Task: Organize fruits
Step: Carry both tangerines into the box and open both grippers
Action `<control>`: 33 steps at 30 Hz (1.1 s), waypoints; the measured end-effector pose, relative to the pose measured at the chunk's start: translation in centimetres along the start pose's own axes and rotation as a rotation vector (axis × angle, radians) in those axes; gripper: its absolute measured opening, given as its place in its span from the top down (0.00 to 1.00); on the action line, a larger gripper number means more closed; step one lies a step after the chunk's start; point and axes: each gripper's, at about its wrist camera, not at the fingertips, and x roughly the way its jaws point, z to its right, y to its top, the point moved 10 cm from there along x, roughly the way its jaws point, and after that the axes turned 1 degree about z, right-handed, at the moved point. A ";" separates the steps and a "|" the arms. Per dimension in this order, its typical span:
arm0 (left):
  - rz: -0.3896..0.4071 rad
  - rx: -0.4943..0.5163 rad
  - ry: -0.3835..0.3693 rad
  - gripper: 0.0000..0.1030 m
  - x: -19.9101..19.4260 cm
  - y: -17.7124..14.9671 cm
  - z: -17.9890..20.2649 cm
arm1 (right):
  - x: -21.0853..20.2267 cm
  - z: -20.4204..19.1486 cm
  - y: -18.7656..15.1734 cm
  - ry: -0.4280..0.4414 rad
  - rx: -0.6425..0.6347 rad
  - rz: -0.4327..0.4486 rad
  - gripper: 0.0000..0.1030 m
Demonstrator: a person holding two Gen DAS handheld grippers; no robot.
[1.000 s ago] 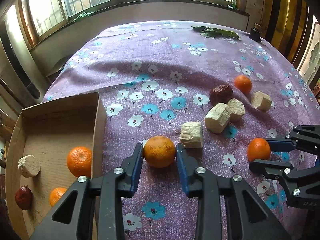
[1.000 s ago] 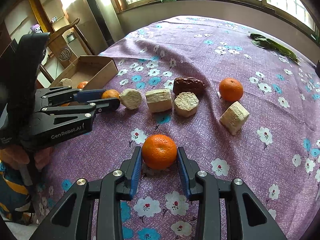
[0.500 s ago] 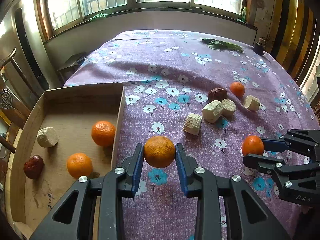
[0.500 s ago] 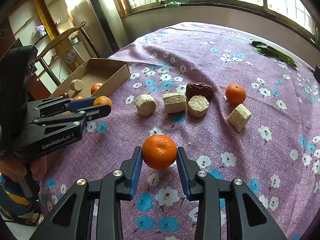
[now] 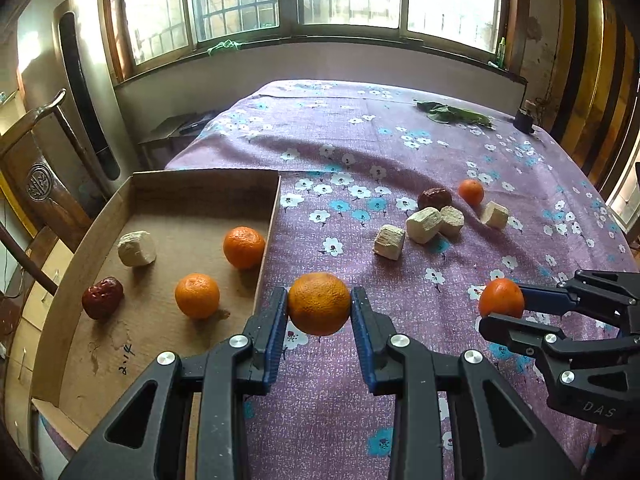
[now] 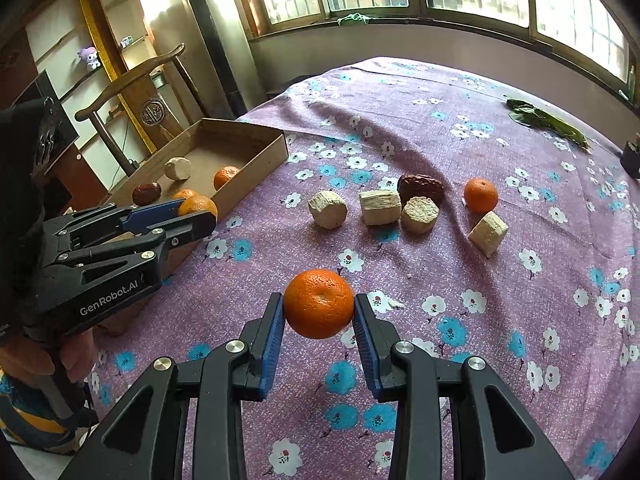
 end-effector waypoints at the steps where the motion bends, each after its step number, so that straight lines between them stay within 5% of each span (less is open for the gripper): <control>1: 0.005 -0.003 0.004 0.70 -0.3 0.0 -0.2 | -0.1 -0.3 0.0 0.002 -0.005 0.001 0.63; 33: 0.053 -0.145 0.133 0.70 -3.3 -1.0 -10.2 | 2.5 -10.2 3.5 0.071 -0.192 -0.015 0.63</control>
